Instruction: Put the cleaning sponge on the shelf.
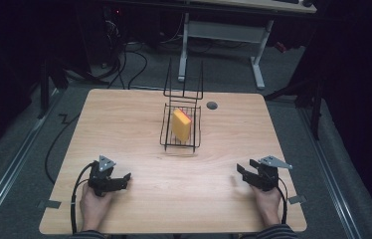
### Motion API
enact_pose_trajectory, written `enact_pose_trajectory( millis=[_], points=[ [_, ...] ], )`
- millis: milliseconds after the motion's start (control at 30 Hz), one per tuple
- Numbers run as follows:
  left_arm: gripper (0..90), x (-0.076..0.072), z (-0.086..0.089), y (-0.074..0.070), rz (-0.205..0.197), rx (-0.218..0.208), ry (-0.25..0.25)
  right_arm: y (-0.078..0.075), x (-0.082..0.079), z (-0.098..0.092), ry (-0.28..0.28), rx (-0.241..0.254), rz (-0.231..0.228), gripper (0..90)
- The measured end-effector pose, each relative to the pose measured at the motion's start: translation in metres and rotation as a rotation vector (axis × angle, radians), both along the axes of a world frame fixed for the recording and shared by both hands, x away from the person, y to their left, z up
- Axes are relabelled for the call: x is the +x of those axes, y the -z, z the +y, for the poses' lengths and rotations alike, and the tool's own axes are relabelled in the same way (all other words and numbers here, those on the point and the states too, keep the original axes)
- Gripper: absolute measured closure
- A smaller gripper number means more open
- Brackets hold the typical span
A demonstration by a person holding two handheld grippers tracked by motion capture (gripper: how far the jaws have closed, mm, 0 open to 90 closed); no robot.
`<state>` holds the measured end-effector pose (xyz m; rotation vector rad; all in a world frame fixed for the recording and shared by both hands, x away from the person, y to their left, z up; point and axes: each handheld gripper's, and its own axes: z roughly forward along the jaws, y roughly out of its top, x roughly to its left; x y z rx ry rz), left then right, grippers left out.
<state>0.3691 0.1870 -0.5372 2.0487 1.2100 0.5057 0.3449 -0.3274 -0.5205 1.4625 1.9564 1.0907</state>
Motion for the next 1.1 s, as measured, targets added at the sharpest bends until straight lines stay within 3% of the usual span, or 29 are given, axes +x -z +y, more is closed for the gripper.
enact_pose_trajectory(
  millis=[333,567,667,1100],
  points=[
    [16.7,0.0000,0.0000,0.0000,0.000,0.000,0.000,0.0073,0.0018,0.0022,0.014,-0.035,0.038,38.1],
    [16.7,-0.0001,0.0000,0.0000,0.000,0.000,0.000,0.0095,0.0053,0.0062,0.021,-0.112,0.101,35.8],
    [16.7,-0.0001,0.0000,0.0000,0.000,0.000,0.000,0.0099,0.0047,0.0098,0.010,-0.158,0.090,34.8],
    [16.7,-0.0001,0.0000,0.0000,0.000,0.000,0.000,0.0100,0.0043,0.0102,0.015,-0.154,0.095,33.1]
  ],
)
